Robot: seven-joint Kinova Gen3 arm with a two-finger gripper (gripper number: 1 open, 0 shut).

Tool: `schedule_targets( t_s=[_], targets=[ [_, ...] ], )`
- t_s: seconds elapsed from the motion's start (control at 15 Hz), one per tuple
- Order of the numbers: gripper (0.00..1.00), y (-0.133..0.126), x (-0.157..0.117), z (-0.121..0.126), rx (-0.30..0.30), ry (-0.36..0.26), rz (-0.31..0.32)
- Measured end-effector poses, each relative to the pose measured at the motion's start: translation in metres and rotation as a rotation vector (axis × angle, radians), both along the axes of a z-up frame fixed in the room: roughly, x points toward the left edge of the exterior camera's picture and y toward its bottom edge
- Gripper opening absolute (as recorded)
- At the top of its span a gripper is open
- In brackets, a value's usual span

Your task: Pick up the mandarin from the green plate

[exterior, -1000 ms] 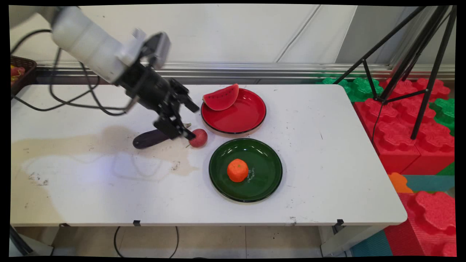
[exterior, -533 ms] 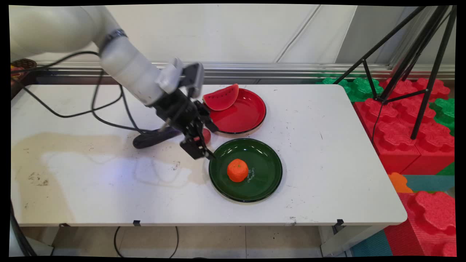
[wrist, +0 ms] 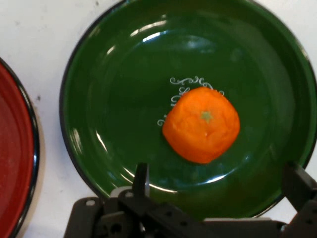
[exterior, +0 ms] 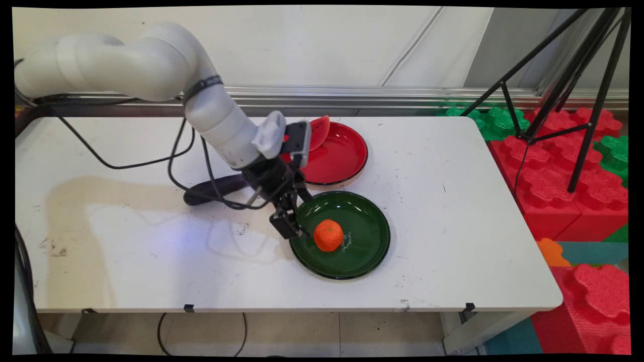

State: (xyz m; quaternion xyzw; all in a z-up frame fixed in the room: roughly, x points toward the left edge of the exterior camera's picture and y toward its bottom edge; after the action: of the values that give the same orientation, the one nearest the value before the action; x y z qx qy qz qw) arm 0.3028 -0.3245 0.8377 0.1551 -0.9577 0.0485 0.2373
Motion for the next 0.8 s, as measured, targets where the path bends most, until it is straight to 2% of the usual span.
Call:
schedule_targets(
  t_s=[0.27, 0.8],
  targets=[
    [1.0, -0.006, -0.01, -0.019, 0.018, -0.036, -0.016],
    [1.0, -0.015, -0.027, -0.039, 0.025, -0.053, -0.032]
  ],
)
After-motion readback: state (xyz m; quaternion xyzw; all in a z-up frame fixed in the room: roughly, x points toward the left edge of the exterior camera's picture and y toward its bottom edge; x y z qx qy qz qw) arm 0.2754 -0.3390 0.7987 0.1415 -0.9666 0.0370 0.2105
